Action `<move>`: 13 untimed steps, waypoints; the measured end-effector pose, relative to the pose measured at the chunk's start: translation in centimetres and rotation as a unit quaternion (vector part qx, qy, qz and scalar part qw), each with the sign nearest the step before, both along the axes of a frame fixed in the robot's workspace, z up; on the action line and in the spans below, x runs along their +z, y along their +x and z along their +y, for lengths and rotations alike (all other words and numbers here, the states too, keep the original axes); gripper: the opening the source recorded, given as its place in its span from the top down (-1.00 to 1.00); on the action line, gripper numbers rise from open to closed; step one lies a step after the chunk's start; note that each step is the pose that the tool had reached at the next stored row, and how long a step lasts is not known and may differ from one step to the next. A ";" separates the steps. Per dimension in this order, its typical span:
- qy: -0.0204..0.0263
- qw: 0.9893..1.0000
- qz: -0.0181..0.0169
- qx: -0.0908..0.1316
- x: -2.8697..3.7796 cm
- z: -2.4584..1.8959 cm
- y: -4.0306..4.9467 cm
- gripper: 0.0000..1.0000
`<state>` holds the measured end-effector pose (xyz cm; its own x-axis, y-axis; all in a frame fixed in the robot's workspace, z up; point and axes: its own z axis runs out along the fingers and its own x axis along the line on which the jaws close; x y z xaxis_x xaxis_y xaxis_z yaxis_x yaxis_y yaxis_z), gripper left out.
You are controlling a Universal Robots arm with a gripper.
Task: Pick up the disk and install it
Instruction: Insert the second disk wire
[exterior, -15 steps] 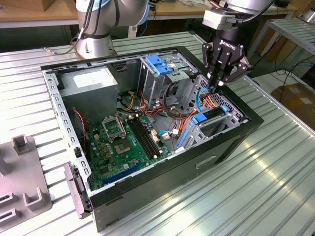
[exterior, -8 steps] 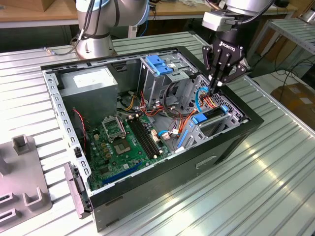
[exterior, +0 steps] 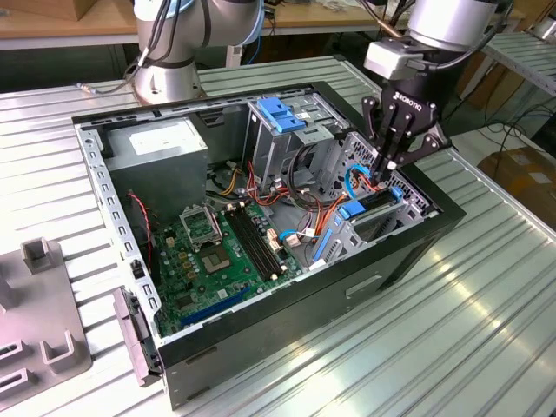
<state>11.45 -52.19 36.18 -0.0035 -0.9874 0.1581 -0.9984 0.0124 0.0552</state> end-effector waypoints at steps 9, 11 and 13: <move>0.027 1.000 0.000 0.000 -0.97 -1.04 -0.04 0.67; 0.046 0.999 0.000 0.000 -1.12 -1.45 -0.04 0.67; 0.049 0.999 0.000 0.000 -1.23 -1.82 -0.04 0.67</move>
<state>11.41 -54.01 34.95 -0.0035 -0.9982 0.0601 -0.9984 0.0068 0.0556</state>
